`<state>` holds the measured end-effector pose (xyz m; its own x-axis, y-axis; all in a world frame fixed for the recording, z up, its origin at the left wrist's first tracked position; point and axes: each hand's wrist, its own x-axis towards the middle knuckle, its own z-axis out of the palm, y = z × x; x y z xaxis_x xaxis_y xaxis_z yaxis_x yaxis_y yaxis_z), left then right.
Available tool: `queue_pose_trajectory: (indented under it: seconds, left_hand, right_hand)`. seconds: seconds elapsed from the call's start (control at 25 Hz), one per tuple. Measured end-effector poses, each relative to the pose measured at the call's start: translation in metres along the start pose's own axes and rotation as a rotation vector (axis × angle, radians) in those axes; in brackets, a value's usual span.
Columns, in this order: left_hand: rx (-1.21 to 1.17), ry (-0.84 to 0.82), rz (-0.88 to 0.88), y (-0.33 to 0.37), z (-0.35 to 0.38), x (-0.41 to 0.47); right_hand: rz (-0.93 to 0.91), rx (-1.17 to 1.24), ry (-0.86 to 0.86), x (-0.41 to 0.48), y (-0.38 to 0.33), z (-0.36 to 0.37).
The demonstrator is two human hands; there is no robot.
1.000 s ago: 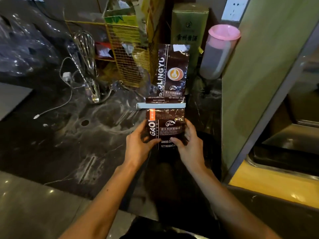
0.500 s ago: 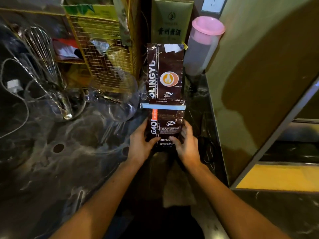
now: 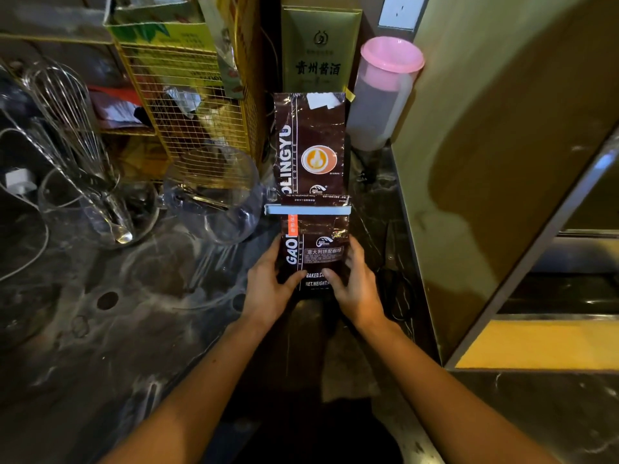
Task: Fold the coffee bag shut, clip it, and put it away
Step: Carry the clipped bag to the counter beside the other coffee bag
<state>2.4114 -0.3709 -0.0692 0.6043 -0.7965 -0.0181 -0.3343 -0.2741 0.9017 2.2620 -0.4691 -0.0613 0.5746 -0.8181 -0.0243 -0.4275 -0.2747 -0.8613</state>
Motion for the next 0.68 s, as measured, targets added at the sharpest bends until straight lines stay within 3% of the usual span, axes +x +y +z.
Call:
queue_pose_trajectory:
  seconds: [0.44,0.68]
  left_hand:
    - [0.136,0.009,0.042,0.021,-0.002,-0.009]
    - [0.151,-0.020,0.174,0.033,-0.019,-0.023]
  right_hand:
    - [0.079,-0.039,-0.026,-0.007,-0.014,-0.001]
    - [0.113,0.006,0.047,-0.012,-0.037,-0.004]
